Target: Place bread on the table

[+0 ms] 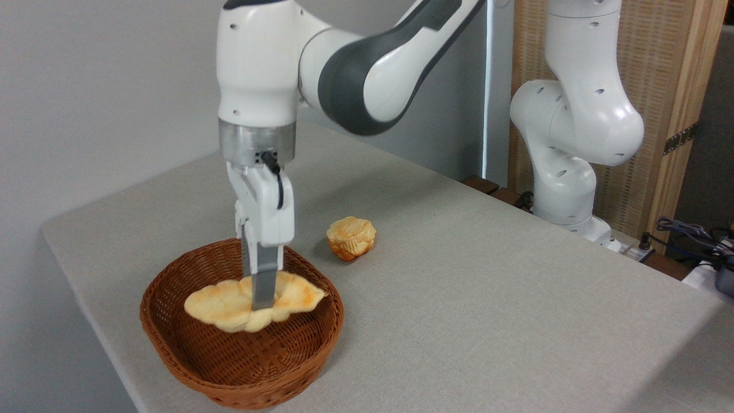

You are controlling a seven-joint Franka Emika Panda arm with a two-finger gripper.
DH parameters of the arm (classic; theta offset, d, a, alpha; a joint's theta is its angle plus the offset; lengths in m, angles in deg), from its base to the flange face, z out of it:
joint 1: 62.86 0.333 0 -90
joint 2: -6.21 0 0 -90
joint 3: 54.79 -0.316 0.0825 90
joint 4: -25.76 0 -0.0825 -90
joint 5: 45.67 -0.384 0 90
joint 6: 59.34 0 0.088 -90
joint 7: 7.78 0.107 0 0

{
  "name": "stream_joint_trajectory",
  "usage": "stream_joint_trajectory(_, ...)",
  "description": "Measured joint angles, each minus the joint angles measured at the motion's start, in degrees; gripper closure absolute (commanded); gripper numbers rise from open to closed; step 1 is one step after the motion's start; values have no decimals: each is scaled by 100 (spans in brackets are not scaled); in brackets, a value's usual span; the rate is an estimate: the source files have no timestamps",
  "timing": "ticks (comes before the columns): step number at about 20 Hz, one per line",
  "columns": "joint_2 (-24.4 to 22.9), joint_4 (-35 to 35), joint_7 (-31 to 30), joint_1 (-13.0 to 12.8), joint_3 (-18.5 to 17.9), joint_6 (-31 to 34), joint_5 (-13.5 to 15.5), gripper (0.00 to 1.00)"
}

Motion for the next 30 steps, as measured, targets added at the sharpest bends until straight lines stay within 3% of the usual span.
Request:
stream_joint_trajectory(9, -834, 184, -2, 23, -102, 1629, 2, 67)
stream_joint_trajectory(13, -1157, 543, -1, -2, -99, 1869, 5, 65)
stream_joint_trajectory(14, -1238, 643, 0, -21, -97, 1983, 5, 61)
stream_joint_trajectory(19, -1628, 1240, 0, -279, -88, 2233, 6, 58)
stream_joint_trajectory(20, -1663, 1336, -1, -345, -87, 2233, 6, 43)
stream_joint_trajectory(21, -1679, 1418, -2, -411, -86, 2233, 6, 12)
stream_joint_trajectory(22, -1680, 1474, -2, -455, -84, 2233, 6, 0)
stream_joint_trajectory(30, -1651, 1545, -1, -504, -71, 2214, 6, 0)
